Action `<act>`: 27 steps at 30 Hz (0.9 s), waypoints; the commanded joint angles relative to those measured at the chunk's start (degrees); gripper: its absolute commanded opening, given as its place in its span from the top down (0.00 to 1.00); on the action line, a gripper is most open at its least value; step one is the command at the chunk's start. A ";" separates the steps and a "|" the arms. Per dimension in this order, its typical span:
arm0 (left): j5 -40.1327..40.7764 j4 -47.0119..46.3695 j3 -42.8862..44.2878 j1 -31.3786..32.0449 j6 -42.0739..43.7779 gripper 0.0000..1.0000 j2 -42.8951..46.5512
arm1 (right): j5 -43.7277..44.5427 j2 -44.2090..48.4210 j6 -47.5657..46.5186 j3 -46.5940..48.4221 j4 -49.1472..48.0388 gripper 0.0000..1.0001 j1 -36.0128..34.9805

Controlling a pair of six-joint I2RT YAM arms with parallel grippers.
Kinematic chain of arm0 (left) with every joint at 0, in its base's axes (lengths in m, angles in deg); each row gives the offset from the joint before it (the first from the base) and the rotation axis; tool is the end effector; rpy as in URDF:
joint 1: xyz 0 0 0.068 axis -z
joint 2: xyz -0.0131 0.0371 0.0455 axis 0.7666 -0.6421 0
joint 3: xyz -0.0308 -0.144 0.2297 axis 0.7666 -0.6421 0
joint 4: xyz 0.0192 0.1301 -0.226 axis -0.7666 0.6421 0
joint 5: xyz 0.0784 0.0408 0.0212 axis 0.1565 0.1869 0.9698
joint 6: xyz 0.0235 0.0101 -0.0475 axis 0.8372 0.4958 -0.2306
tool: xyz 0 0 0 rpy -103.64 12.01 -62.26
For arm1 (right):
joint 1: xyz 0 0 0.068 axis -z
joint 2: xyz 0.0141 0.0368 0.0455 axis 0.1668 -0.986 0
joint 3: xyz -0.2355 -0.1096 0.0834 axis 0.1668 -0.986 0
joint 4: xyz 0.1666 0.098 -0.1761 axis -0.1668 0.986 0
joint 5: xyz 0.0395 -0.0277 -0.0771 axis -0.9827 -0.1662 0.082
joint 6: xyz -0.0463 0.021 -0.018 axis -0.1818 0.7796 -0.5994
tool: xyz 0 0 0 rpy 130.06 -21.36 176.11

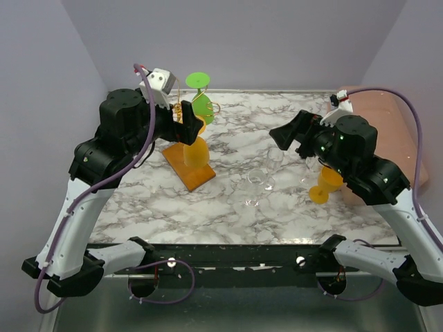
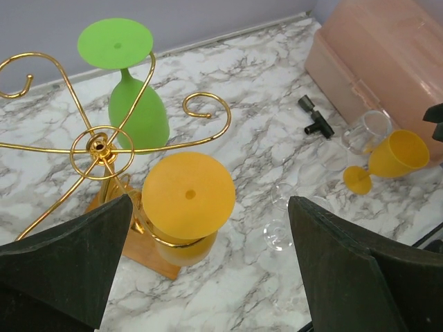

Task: Take the wine glass off the wine glass rack

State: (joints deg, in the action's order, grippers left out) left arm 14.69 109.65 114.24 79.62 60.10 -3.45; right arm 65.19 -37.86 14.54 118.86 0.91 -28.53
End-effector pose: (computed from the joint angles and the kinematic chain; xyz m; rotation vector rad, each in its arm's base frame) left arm 0.1571 -0.0922 0.5110 0.3188 1.8085 -0.5916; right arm 0.1469 0.1059 0.4565 0.1148 1.8762 0.7101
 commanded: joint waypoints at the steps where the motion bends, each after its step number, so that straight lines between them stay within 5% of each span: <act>1: 8.67 4.42 1.50 2.62 3.14 0.02 -2.56 | -7.37 -0.07 -4.52 0.70 2.57 0.00 0.18; 27: 19.29 10.43 6.56 7.94 5.99 0.02 -13.26 | -14.54 -1.36 -7.86 -2.86 1.44 0.00 0.16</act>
State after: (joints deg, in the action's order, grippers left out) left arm 31.19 119.16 119.37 86.98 65.12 -16.13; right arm 52.61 -38.71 8.01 116.89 2.44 -28.53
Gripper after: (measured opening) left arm 0.983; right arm 0.998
